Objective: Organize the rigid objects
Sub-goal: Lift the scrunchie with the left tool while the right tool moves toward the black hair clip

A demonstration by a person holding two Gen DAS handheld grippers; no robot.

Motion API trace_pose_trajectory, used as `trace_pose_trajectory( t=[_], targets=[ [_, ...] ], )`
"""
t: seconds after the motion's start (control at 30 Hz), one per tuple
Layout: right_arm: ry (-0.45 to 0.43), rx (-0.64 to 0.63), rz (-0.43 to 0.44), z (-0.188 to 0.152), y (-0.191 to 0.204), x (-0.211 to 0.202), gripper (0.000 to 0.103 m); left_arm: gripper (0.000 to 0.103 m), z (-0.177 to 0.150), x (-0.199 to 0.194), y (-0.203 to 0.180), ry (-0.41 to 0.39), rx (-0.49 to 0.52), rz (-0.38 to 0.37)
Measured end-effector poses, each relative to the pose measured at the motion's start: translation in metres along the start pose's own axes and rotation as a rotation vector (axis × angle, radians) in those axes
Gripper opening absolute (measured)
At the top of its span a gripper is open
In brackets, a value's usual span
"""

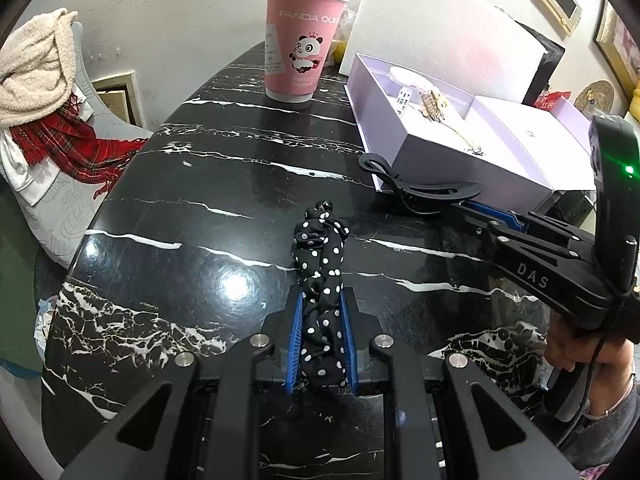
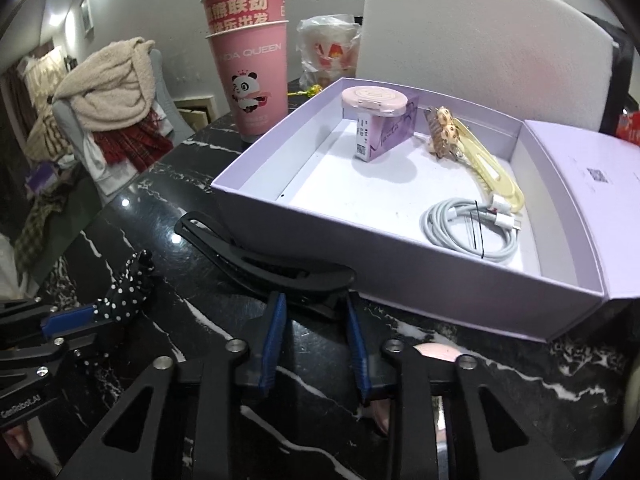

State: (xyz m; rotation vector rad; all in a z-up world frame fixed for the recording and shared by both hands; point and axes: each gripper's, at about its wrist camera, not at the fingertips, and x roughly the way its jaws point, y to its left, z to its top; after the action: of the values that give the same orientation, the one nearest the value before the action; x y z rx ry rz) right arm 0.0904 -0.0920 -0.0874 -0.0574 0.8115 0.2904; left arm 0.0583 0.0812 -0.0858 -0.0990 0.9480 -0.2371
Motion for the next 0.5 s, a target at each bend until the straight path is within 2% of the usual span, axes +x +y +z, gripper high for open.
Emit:
trace_pose_trajectory(
  t=[0.1, 0.3, 0.33, 0.37, 0.43, 0.5],
  targets=[
    [-0.010, -0.005, 0.017, -0.002, 0.001, -0.005, 0.014, 0.018, -0.001, -0.001, 0.000, 0.001, -0.001, 0.005],
    [0.001, 0.022, 0.105, -0.011, -0.001, -0.012, 0.014, 0.018, -0.003, -0.003, 0.000, 0.000, -0.003, 0.013],
    [-0.011, 0.029, 0.100, -0.011, -0.002, -0.014, 0.021, 0.018, -0.003, -0.003, 0.000, 0.000, -0.004, 0.014],
    [-0.017, 0.036, 0.092, -0.011, -0.003, -0.015, 0.044, 0.018, -0.003, -0.003, 0.000, -0.001, -0.004, 0.014],
    [-0.040, 0.060, 0.108, -0.010, -0.006, -0.018, 0.070, 0.018, -0.004, -0.003, 0.001, -0.002, -0.004, 0.013],
    [-0.051, 0.075, 0.120, -0.008, -0.006, -0.019, 0.070, 0.018, -0.004, -0.003, 0.001, -0.002, -0.005, 0.013]
  ],
)
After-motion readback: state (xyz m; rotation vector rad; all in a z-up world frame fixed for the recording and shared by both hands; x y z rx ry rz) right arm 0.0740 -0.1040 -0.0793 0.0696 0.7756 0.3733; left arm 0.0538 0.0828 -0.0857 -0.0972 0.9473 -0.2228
